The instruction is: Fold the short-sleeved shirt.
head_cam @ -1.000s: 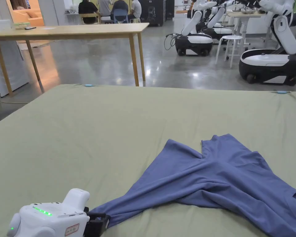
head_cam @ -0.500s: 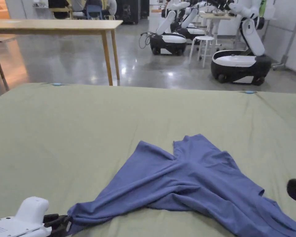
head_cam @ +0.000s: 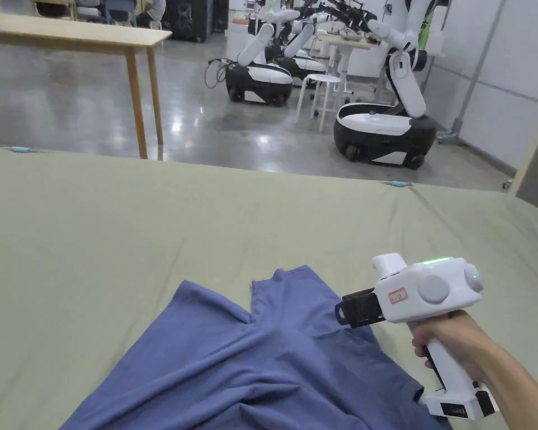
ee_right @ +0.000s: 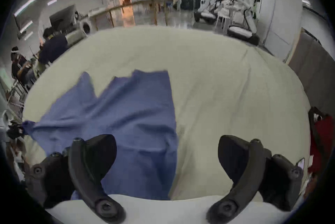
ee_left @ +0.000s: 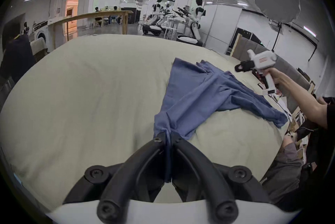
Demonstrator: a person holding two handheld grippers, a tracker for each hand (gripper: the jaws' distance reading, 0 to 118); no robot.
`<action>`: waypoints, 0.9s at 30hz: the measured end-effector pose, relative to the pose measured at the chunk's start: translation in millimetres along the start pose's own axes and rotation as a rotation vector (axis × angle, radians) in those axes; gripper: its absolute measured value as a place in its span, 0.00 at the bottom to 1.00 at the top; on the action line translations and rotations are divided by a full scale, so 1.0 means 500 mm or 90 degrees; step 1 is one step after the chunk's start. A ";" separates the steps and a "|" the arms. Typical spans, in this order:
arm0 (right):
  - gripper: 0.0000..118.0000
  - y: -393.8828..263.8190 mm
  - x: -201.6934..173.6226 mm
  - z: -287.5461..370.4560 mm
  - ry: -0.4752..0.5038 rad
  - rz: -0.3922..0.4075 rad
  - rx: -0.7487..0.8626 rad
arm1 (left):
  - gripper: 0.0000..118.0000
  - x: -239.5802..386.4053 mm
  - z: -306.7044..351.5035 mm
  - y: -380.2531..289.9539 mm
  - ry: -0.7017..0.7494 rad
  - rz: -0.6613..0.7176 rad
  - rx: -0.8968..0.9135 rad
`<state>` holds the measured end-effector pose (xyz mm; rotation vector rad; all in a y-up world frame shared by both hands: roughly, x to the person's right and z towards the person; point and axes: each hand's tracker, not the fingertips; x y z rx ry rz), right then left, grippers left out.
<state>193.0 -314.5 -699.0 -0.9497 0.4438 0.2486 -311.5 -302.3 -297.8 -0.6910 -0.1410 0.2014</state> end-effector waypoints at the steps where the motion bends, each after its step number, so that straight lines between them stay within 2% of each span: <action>1: 0.96 0.005 0.001 -0.025 -0.012 -0.004 -0.024 | 0.02 -0.002 0.000 0.001 -0.004 0.009 0.000; 5: 0.81 0.010 -0.014 -0.075 -0.016 -0.002 -0.059 | 0.02 -0.006 -0.001 0.007 0.001 0.017 0.002; 6: 0.80 0.007 -0.025 -0.065 -0.026 0.002 -0.055 | 0.02 -0.007 -0.001 0.008 0.002 0.018 0.003; 7: 0.74 0.010 -0.025 -0.054 -0.024 0.007 -0.054 | 0.02 -0.006 0.000 0.009 0.004 0.018 0.003; 9: 0.42 0.010 -0.035 -0.037 0.001 0.020 -0.040 | 0.02 -0.007 0.000 0.012 0.002 0.021 0.004; 10: 0.20 0.002 -0.047 -0.022 -0.011 0.043 -0.036 | 0.02 -0.006 -0.001 0.013 0.001 0.022 0.005; 11: 0.02 0.001 -0.053 -0.019 -0.017 0.061 -0.042 | 0.02 -0.002 -0.003 0.015 0.000 0.023 0.005; 13: 0.02 -0.005 -0.065 -0.013 -0.012 0.065 -0.051 | 0.02 0.004 -0.005 0.018 -0.002 0.020 0.009; 15: 0.02 -0.018 -0.085 0.031 -0.042 0.082 -0.006 | 0.02 0.012 -0.004 0.020 0.001 0.019 0.013; 18: 0.02 -0.076 -0.107 0.168 0.015 0.048 0.108 | 0.02 0.019 0.004 0.023 -0.009 0.022 0.025; 23: 0.02 -0.252 -0.158 0.373 -0.015 0.033 0.193 | 0.02 0.030 0.008 0.030 -0.019 0.004 0.036; 27: 0.02 -0.398 -0.186 0.472 -0.019 -0.048 0.247 | 0.02 0.029 0.003 0.033 -0.028 0.022 0.047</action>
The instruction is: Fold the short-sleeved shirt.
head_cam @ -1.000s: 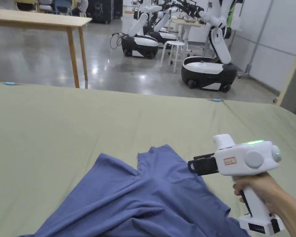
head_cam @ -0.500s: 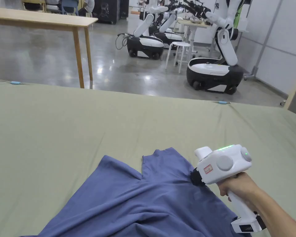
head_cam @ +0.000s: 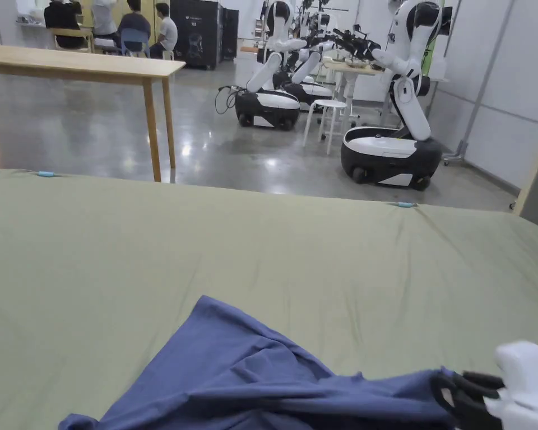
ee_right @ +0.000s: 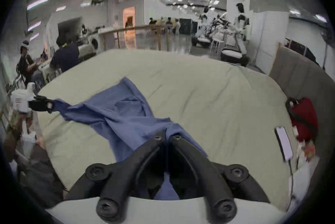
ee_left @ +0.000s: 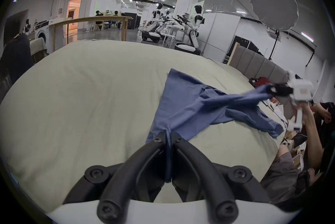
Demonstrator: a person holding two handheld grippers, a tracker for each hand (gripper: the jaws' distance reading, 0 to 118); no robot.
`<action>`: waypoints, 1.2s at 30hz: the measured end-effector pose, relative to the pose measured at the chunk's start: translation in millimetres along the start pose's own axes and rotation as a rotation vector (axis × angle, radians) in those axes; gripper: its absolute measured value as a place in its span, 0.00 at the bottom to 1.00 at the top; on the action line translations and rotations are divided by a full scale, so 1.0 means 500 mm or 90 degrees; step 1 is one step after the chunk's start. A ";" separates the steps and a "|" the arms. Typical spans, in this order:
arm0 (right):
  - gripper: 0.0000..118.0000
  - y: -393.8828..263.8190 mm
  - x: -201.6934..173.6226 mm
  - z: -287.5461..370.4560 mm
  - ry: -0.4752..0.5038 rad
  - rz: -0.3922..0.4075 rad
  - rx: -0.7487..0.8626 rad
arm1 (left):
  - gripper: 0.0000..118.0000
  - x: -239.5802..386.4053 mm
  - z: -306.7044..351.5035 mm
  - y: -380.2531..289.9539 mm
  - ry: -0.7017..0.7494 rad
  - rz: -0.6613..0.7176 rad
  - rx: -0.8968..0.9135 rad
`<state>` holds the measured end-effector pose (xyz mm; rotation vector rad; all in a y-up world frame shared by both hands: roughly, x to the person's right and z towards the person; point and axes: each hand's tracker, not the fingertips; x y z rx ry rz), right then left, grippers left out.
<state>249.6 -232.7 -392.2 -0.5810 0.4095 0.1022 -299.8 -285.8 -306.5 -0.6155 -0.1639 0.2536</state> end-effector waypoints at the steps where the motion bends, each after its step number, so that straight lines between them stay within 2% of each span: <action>1: 0.02 -0.021 -0.002 0.015 -0.005 -0.001 0.004 | 0.02 -0.003 -0.003 0.002 -0.018 0.021 0.009; 4: 0.02 -0.053 0.001 0.035 -0.029 0.011 -0.007 | 0.02 0.007 -0.011 0.024 -0.023 0.018 0.019; 8: 0.02 0.006 0.034 0.048 -0.019 -0.020 0.045 | 0.02 0.028 -0.026 0.114 -0.048 0.019 0.049; 13: 0.02 0.229 0.046 0.053 -0.033 0.062 0.143 | 0.02 0.093 -0.016 0.321 -0.070 -0.026 0.140; 18: 0.02 0.470 0.042 0.111 -0.111 0.093 0.284 | 0.02 0.153 0.014 0.542 -0.063 -0.049 0.215; 20: 0.02 0.544 0.046 0.129 -0.136 0.092 0.316 | 0.02 0.167 0.023 0.618 -0.057 -0.055 0.231; 24: 0.02 0.713 0.072 0.131 -0.201 0.128 0.358 | 0.02 0.176 0.029 0.773 -0.044 -0.031 0.287; 26: 0.02 0.783 0.081 0.124 -0.218 0.125 0.374 | 0.02 0.181 0.026 0.842 -0.020 -0.037 0.303; 30: 0.02 0.900 0.112 0.090 -0.210 0.065 0.395 | 0.02 0.180 0.008 0.963 0.030 -0.055 0.313; 36: 0.02 0.970 0.147 0.026 -0.231 0.001 0.406 | 0.02 0.167 -0.024 1.048 0.081 -0.052 0.323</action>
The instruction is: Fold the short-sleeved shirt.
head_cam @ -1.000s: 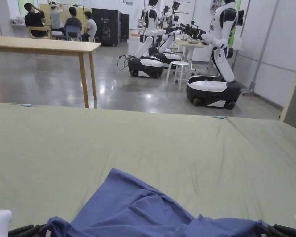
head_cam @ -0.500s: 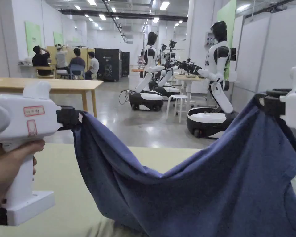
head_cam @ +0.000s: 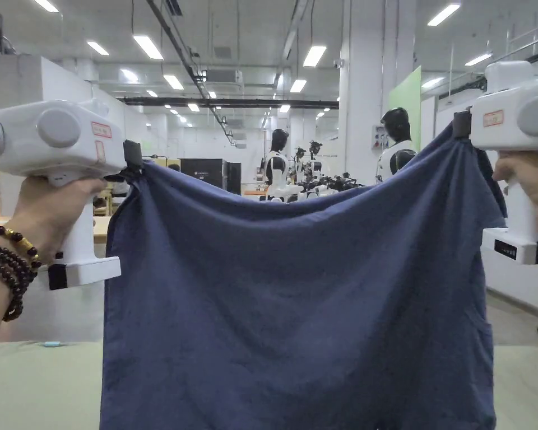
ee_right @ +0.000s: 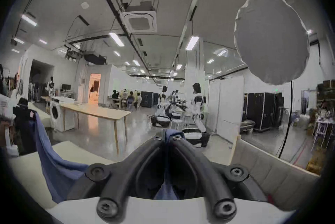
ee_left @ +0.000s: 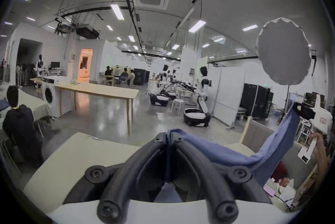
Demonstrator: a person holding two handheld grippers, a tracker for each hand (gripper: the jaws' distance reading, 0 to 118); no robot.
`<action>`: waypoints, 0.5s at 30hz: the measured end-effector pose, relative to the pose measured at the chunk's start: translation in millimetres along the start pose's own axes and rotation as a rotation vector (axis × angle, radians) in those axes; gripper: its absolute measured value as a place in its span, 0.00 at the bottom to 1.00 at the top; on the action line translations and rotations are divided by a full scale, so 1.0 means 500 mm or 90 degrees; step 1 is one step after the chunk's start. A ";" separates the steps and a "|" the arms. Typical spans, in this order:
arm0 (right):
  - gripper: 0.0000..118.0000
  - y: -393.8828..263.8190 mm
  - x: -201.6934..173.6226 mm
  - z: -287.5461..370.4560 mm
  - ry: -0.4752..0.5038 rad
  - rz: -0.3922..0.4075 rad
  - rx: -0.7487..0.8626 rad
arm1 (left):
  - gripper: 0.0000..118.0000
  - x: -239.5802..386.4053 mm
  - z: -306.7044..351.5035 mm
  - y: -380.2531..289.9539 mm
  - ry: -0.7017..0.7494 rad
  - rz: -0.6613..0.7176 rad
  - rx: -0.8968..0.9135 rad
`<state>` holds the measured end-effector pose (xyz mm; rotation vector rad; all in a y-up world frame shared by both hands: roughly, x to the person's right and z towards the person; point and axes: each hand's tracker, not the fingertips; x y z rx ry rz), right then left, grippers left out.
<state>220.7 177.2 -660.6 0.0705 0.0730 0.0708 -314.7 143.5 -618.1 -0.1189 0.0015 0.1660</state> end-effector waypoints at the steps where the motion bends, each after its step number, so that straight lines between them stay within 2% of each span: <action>1: 0.02 -0.001 0.001 -0.014 -0.004 -0.004 -0.006 | 0.02 -0.001 -0.009 0.007 0.003 0.005 0.000; 5: 0.02 -0.010 0.016 -0.046 -0.015 -0.054 -0.018 | 0.02 -0.008 -0.031 0.014 0.004 0.010 0.011; 9: 0.02 -0.015 0.027 -0.066 -0.041 -0.057 -0.017 | 0.02 -0.012 -0.051 0.018 0.030 0.022 0.015; 11: 0.02 -0.020 0.037 -0.068 -0.026 -0.094 -0.021 | 0.02 -0.015 -0.054 0.014 0.026 0.031 0.019; 15: 0.02 -0.037 0.041 -0.072 -0.037 -0.083 -0.026 | 0.02 -0.010 -0.064 0.000 0.032 0.035 0.014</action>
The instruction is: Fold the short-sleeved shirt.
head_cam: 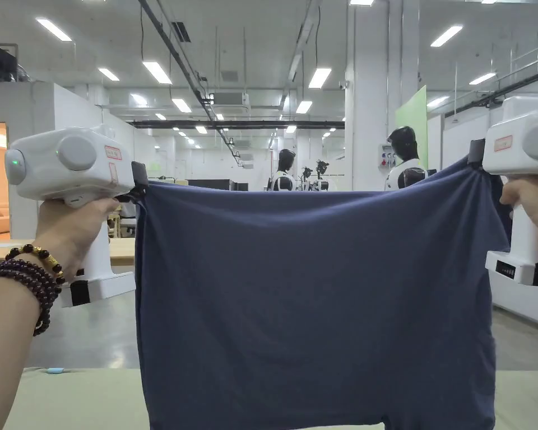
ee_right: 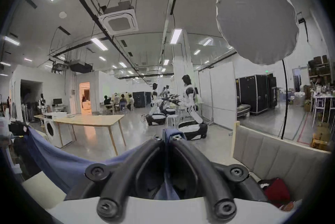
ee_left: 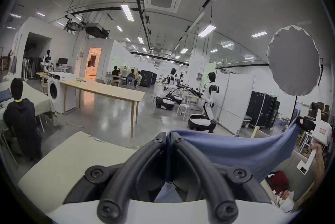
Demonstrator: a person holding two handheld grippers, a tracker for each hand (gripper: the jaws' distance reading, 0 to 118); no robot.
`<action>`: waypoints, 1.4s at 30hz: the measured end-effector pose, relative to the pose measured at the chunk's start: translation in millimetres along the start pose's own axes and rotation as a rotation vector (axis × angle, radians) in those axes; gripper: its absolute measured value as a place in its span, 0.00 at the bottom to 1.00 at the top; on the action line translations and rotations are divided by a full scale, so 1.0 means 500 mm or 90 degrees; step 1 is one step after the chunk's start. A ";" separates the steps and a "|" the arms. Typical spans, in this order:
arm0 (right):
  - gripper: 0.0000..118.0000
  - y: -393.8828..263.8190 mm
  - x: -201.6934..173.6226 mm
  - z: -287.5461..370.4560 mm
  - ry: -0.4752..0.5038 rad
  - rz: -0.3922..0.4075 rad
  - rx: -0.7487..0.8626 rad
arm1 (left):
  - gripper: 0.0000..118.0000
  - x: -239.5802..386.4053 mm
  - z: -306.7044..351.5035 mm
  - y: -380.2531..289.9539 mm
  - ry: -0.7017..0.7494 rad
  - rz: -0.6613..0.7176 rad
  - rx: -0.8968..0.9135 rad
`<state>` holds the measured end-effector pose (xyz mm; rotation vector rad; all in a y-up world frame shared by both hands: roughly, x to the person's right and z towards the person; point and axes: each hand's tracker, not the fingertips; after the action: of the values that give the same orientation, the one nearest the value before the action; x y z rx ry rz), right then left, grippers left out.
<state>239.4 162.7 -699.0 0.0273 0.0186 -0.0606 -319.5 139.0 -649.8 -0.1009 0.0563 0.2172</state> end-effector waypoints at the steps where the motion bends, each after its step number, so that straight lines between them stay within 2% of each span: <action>1: 0.02 -0.008 0.000 -0.001 -0.002 0.002 -0.001 | 0.02 0.000 -0.003 -0.004 0.005 0.001 -0.005; 9: 0.02 -0.134 -0.001 -0.027 0.017 0.010 -0.047 | 0.02 -0.034 -0.040 -0.125 0.015 0.011 -0.055; 12: 0.02 -0.199 0.008 -0.039 0.032 -0.022 -0.069 | 0.02 -0.052 -0.059 -0.188 0.016 0.024 -0.082; 16: 0.02 -0.271 0.009 -0.051 0.026 -0.016 -0.106 | 0.02 -0.068 -0.071 -0.258 0.006 0.038 -0.108; 22: 0.02 -0.289 0.014 -0.020 0.037 -0.012 -0.132 | 0.02 -0.077 -0.040 -0.295 -0.007 0.038 -0.130; 28: 0.02 -0.307 0.029 0.139 0.058 0.011 -0.125 | 0.02 -0.094 0.080 -0.337 -0.042 0.007 -0.168; 32: 0.02 -0.373 0.054 0.265 0.083 0.057 -0.140 | 0.02 -0.127 0.189 -0.417 -0.064 0.025 -0.173; 34: 0.02 -0.416 0.067 0.334 0.096 0.062 -0.145 | 0.02 -0.149 0.249 -0.466 -0.083 0.033 -0.178; 37: 0.02 -0.484 0.089 0.445 0.126 0.066 -0.176 | 0.02 -0.190 0.348 -0.549 -0.147 0.074 -0.195; 38: 0.02 -0.508 0.098 0.480 0.150 0.068 -0.201 | 0.02 -0.202 0.377 -0.578 -0.134 0.085 -0.206; 42: 0.02 -0.611 0.128 0.612 0.171 0.071 -0.264 | 0.02 -0.244 0.468 -0.694 -0.148 0.099 -0.274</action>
<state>290.1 -154.3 -402.6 -0.3775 0.2975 0.0602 -352.3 -199.2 -377.0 -0.5004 -0.2163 0.3926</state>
